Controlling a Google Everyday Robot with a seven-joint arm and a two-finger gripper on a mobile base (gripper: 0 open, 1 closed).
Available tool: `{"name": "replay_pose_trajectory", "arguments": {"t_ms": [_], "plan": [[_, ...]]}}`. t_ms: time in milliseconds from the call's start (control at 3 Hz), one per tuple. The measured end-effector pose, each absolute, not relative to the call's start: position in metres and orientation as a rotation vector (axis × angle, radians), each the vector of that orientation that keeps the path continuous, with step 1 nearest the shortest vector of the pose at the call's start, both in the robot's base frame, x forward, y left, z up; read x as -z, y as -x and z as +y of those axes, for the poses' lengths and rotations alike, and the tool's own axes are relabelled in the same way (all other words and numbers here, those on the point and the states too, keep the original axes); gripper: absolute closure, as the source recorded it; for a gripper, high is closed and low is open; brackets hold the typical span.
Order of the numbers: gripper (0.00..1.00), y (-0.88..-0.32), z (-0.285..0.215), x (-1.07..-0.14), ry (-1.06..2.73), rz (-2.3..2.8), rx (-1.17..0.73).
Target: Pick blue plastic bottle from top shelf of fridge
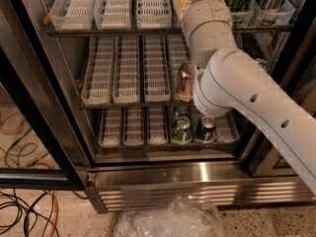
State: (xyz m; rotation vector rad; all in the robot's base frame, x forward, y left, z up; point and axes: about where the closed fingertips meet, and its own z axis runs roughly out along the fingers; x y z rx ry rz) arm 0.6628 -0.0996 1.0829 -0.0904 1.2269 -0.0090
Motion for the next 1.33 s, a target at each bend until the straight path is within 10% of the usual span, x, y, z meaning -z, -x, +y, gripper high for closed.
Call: {"name": "replay_pose_trajectory", "arguments": {"t_ms": [1333], "plan": [[1.0, -0.658, -0.097, -1.107, 0.121, 1.084, -0.02]]}}
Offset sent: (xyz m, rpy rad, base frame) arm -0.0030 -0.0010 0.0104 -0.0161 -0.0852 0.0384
